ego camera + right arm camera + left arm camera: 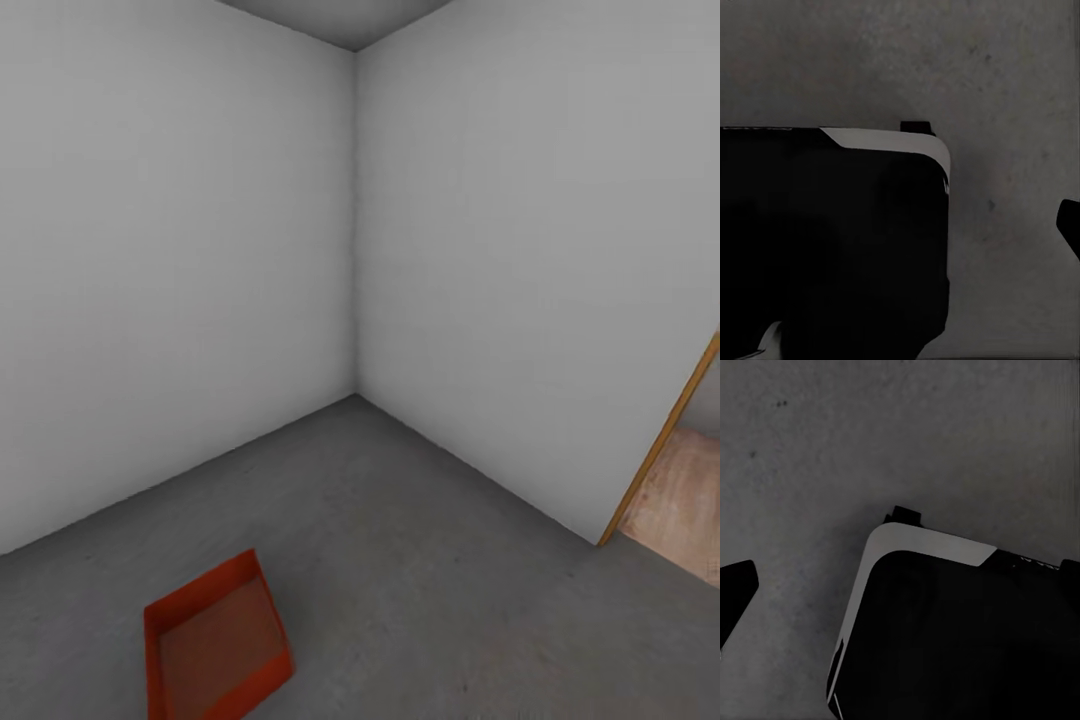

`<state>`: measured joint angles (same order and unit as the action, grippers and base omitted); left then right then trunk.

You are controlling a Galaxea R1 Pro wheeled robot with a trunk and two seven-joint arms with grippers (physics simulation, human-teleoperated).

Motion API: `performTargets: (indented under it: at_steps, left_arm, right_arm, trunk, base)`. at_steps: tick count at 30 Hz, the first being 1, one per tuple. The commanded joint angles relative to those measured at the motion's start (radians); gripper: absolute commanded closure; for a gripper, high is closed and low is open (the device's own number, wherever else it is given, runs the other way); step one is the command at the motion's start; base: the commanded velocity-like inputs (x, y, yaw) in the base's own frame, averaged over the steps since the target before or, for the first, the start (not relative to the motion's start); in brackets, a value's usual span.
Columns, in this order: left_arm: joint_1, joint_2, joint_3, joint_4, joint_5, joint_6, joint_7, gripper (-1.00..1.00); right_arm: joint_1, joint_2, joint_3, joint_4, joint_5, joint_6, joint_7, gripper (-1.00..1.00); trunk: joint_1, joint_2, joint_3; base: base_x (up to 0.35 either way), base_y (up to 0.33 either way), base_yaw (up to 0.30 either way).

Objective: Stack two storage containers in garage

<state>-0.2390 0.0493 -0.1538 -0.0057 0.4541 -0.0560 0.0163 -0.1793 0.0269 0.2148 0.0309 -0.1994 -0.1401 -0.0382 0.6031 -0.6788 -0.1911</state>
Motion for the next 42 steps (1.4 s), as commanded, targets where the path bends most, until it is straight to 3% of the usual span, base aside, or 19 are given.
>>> performTargets:
  at_steps: [1,42]
  left_arm:
    - [0.0,0.0,-0.009,0.0,0.008,-0.002,0.002,-1.0]
    - [0.0,0.0,-0.008,0.0,0.008,-0.002,0.002,-1.0]
  right_arm:
    - [-0.002,0.001,0.009,0.003,-0.009,-0.006,-0.002,-1.0]
    - [-0.002,0.001,0.014,0.003,-0.007,-0.011,-0.003,-1.0]
  trunk:
    - [0.0,-0.001,-0.001]
    - [0.0,-0.001,-0.001]
  base:
    - [0.0,0.0,-0.297]
    - [0.0,0.0,-0.297]
